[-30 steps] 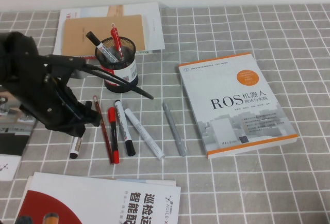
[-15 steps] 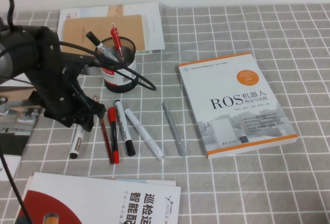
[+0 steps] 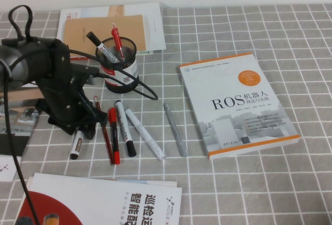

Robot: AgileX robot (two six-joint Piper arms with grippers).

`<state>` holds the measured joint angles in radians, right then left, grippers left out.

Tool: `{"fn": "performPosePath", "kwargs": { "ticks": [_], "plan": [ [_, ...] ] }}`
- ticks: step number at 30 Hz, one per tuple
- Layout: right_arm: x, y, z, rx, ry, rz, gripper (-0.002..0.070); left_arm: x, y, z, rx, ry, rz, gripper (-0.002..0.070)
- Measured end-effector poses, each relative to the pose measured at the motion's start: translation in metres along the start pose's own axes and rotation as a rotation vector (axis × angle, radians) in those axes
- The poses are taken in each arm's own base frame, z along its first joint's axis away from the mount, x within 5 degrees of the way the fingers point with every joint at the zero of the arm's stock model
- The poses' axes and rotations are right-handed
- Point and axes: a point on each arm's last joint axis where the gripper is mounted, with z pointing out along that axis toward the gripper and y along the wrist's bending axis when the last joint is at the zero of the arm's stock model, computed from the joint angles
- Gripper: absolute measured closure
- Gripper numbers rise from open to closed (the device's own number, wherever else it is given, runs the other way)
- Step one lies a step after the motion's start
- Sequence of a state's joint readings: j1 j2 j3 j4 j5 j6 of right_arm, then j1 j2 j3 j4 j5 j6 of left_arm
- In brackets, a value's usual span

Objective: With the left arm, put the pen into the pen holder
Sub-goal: Pick up the pen on the table

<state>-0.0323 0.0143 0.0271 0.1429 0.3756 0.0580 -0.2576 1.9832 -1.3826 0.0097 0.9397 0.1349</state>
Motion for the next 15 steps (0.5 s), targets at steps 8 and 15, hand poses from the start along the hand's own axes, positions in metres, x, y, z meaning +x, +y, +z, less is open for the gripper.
{"fn": "performPosePath", "kwargs": {
  "ticks": [8, 15],
  "plan": [
    [0.0, 0.0, 0.0, 0.0, 0.0, 0.0, 0.0691, -0.0009, 0.0001, 0.0003, -0.001, -0.004, -0.008, 0.0524],
    [0.0, 0.0, 0.0, 0.0, 0.0, 0.0, 0.0691, 0.0006, 0.0006, -0.0028, -0.006, 0.009, -0.004, 0.0554]
  ]
}}
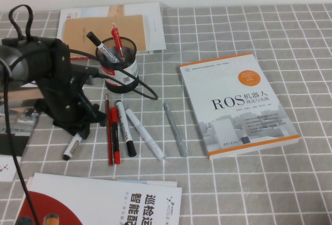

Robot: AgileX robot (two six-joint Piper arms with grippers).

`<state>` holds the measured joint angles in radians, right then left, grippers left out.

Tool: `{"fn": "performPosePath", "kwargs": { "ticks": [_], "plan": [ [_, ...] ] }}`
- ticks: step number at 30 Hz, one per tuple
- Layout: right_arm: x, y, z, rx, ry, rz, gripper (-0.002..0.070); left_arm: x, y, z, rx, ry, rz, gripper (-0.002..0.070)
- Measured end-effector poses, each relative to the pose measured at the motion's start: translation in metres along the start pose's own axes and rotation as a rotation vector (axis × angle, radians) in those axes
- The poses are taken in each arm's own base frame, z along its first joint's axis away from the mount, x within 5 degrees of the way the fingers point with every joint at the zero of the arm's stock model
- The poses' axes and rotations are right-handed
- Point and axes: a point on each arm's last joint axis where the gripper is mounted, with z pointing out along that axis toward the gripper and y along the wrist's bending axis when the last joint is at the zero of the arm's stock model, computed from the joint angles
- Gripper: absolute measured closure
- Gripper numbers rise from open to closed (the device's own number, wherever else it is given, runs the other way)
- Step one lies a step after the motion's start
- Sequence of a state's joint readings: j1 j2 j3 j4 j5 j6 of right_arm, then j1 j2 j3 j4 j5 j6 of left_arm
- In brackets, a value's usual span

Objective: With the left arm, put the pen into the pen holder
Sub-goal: Pick up the pen on the table, then place the pen onto the pen holder

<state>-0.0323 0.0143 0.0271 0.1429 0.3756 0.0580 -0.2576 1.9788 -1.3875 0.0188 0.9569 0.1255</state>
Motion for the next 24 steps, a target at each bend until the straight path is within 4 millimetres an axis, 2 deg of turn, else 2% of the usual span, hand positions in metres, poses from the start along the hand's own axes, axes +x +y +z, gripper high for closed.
{"fn": "performPosePath", "kwargs": {
  "ticks": [2, 4, 9, 12, 16, 19, 24],
  "plan": [
    [0.0, 0.0, 0.0, 0.0, 0.0, 0.0, 0.0691, 0.005, 0.0, -0.007, -0.001, 0.006, -0.004, 0.0554],
    [0.0, 0.0, 0.0, 0.0, 0.0, 0.0, 0.0691, 0.01, -0.001, -0.022, 0.0, -0.027, -0.014, 0.0554],
    [0.0, 0.0, 0.0, 0.0, 0.0, 0.0, 0.0691, 0.033, -0.014, -0.083, 0.013, -0.274, -0.022, 0.0554],
    [0.0, 0.0, 0.0, 0.0, 0.0, 0.0, 0.0691, 0.056, -0.026, -0.107, 0.008, -0.43, 0.009, 0.0554],
    [0.0, 0.0, 0.0, 0.0, 0.0, 0.0, 0.0691, 0.077, -0.038, -0.12, 0.0, -0.64, 0.039, 0.0555],
    [0.0, 0.0, 0.0, 0.0, 0.0, 0.0, 0.0691, 0.084, -0.039, -0.125, -0.009, -0.815, 0.027, 0.0555],
    [0.0, 0.0, 0.0, 0.0, 0.0, 0.0, 0.0691, 0.076, -0.037, -0.127, -0.029, -1.08, -0.012, 0.0555]
  ]
}}
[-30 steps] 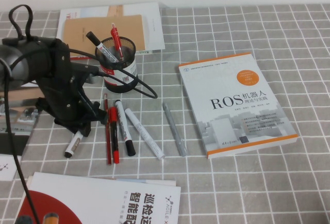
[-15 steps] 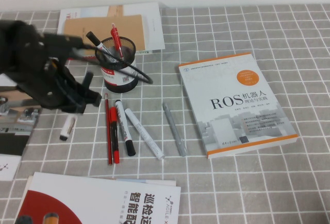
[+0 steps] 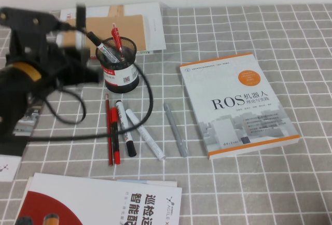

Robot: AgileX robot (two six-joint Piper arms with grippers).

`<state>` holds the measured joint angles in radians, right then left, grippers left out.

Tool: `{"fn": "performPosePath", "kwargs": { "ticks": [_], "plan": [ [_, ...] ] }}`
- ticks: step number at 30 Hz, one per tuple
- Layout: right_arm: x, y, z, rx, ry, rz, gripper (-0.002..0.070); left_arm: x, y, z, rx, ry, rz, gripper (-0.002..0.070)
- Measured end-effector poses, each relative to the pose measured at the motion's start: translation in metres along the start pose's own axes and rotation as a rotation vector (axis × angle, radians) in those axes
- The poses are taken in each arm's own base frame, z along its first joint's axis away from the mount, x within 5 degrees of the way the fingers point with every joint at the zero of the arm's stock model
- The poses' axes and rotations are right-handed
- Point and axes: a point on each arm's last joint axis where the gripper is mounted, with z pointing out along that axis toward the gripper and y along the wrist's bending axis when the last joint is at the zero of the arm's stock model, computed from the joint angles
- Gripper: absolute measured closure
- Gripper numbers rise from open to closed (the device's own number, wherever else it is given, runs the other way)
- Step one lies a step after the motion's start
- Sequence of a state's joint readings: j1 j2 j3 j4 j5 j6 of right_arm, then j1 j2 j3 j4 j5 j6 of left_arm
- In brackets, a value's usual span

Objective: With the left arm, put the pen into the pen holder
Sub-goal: Place the pen onto the pen holder

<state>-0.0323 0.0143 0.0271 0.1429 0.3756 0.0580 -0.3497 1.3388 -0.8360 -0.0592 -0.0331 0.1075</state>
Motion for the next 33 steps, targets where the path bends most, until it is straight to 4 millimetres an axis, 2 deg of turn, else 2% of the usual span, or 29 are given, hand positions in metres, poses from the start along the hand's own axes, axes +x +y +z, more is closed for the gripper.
{"fn": "performPosePath", "kwargs": {
  "ticks": [5, 10, 19, 28, 33],
  "plan": [
    [0.0, 0.0, 0.0, 0.0, 0.0, 0.0, 0.0692, -0.01, 0.002, 0.022, -0.015, -0.24, -0.074, 0.0555],
    [0.0, 0.0, 0.0, 0.0, 0.0, 0.0, 0.0691, -0.004, -0.002, 0.058, 0.033, -0.361, -0.123, 0.0555],
    [0.0, 0.0, 0.0, 0.0, 0.0, 0.0, 0.0691, 0.008, -0.005, 0.116, 0.075, -0.381, -0.149, 0.0555],
    [0.0, 0.0, 0.0, 0.0, 0.0, 0.0, 0.0691, 0.03, -0.004, 0.138, 0.071, -0.319, -0.153, 0.0555],
    [0.0, 0.0, 0.0, 0.0, 0.0, 0.0, 0.0691, 0.036, -0.001, 0.142, 0.062, -0.298, -0.156, 0.0555]
  ]
}}
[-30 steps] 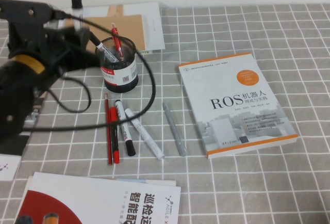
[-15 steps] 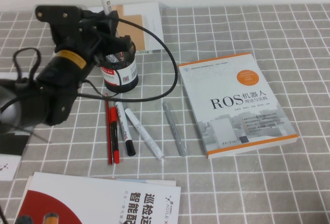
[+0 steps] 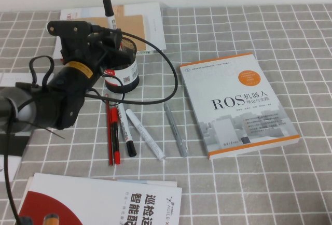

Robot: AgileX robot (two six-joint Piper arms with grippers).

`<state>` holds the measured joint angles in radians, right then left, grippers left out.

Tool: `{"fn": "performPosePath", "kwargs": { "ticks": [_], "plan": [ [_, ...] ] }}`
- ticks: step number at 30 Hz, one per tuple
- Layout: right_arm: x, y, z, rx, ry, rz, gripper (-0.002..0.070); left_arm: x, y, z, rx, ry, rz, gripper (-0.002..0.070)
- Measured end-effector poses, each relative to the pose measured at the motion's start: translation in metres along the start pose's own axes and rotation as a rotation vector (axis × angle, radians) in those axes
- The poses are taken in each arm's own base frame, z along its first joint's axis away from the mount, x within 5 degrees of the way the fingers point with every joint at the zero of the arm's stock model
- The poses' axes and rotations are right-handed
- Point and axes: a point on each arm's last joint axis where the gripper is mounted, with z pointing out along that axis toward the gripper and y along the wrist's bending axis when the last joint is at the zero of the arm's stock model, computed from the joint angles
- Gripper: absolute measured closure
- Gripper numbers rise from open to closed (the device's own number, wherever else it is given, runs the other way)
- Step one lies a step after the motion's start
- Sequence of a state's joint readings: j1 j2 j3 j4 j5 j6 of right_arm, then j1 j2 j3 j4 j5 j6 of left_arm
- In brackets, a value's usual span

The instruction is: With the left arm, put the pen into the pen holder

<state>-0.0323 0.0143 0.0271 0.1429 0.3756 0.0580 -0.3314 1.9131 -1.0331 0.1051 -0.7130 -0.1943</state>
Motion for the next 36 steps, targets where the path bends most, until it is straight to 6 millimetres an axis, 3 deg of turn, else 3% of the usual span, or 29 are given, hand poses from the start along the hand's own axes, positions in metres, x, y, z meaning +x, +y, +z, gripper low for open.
{"fn": "performPosePath", "kwargs": {
  "ticks": [3, 9, 13, 16, 19, 22, 25, 29, 36],
  "plan": [
    [0.0, 0.0, 0.0, 0.0, 0.0, 0.0, 0.0691, 0.001, 0.0, 0.0, -0.004, 0.009, -0.003, 0.0508],
    [0.0, 0.0, 0.0, 0.0, 0.0, 0.0, 0.0691, 0.0, 0.001, -0.002, -0.012, 0.044, -0.002, 0.0264],
    [0.0, 0.0, 0.0, 0.0, 0.0, 0.0, 0.0691, -0.014, -0.001, -0.011, -0.023, 0.077, 0.001, 0.0242],
    [0.0, 0.0, 0.0, 0.0, 0.0, 0.0, 0.0691, -0.037, -0.005, -0.025, -0.034, 0.125, 0.012, 0.0313],
    [0.0, 0.0, 0.0, 0.0, 0.0, 0.0, 0.0691, -0.065, -0.012, -0.046, -0.042, 0.166, 0.025, 0.0505],
    [0.0, 0.0, 0.0, 0.0, 0.0, 0.0, 0.0691, -0.093, -0.017, -0.073, -0.052, 0.193, 0.045, 0.0624],
    [0.0, 0.0, 0.0, 0.0, 0.0, 0.0, 0.0692, -0.12, -0.021, -0.107, -0.063, 0.175, 0.054, 0.0659],
    [0.0, 0.0, 0.0, 0.0, 0.0, 0.0, 0.0691, -0.133, -0.024, -0.158, -0.068, 0.141, 0.057, 0.0671],
    [0.0, 0.0, 0.0, 0.0, 0.0, 0.0, 0.0691, -0.114, -0.025, -0.249, -0.086, 0.123, 0.007, 0.0675]
  ]
}}
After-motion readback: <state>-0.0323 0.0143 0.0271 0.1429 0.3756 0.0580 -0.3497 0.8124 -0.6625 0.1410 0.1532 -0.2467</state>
